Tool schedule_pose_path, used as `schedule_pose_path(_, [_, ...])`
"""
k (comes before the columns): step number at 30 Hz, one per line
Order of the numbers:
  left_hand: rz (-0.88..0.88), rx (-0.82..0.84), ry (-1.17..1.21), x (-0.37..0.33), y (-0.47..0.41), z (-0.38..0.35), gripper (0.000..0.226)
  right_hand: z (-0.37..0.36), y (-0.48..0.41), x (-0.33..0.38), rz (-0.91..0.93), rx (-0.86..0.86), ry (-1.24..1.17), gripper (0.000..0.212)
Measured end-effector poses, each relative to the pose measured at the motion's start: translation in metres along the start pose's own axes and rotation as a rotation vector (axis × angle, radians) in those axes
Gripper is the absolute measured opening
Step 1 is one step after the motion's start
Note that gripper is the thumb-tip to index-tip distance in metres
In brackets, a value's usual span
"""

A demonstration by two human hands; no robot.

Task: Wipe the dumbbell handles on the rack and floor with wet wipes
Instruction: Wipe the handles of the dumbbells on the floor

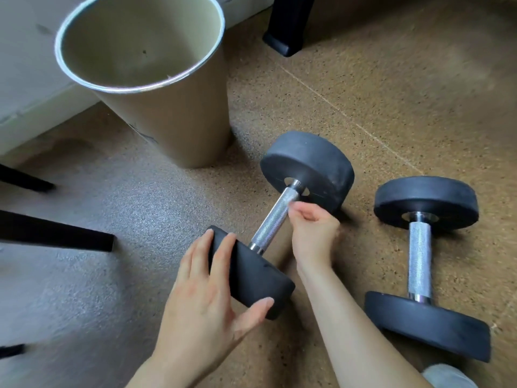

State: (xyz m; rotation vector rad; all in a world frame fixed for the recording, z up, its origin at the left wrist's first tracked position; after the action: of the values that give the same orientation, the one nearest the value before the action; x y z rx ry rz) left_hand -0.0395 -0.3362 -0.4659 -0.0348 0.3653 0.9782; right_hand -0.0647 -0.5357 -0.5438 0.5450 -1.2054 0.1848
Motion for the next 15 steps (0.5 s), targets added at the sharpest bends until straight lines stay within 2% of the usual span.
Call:
schedule_pose_path(2, [0.026, 0.025, 0.008, 0.011, -0.006, 0.001, 0.097, -0.013, 0.017, -0.004, 0.012, 0.178, 0.037, 0.029])
schedule_pose_path(3, [0.045, 0.042, 0.012, 0.017, -0.009, 0.002, 0.098, -0.017, 0.016, -0.002, 0.023, 0.215, 0.054, 0.028])
schedule_pose_path(5, [0.095, 0.054, 0.007, 0.024, -0.014, 0.005, 0.1, -0.021, -0.001, 0.005, 0.048, 0.154, 0.076, 0.027])
schedule_pose_path(7, [0.15, 0.039, -0.104, 0.023, -0.02, 0.009, 0.1, -0.026, -0.009, 0.013, 0.062, 0.086, 0.081, 0.027])
schedule_pose_path(8, [0.176, 0.051, -0.166, 0.022, -0.025, 0.009, 0.101, -0.03, -0.005, 0.013, 0.069, 0.108, 0.087, 0.026])
schedule_pose_path(11, [0.219, 0.039, -0.216, 0.024, -0.037, 0.014, 0.11, -0.048, 0.021, 0.008, 0.074, 0.353, 0.12, 0.019])
schedule_pose_path(12, [0.222, 0.023, -0.198, 0.027, -0.039, 0.017, 0.112, -0.05, 0.021, 0.01, 0.083, 0.382, 0.132, 0.019])
schedule_pose_path(15, [0.217, 0.031, -0.132, 0.031, -0.043, 0.023, 0.108, -0.046, -0.003, 0.018, 0.109, 0.226, 0.108, 0.017])
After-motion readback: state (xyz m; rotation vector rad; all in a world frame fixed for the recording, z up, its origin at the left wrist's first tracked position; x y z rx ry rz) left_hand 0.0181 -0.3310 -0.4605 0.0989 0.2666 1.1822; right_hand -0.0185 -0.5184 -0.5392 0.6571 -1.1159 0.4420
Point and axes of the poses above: each hand's wrist, its own y-axis away from the middle knuckle, its own z-axis out of the back of the hand, x = y × z, the point moved 8 cm from there along -y, towards the middle knuckle, and after that the axes turned 3 degrees about z, right-handed, at the moved point
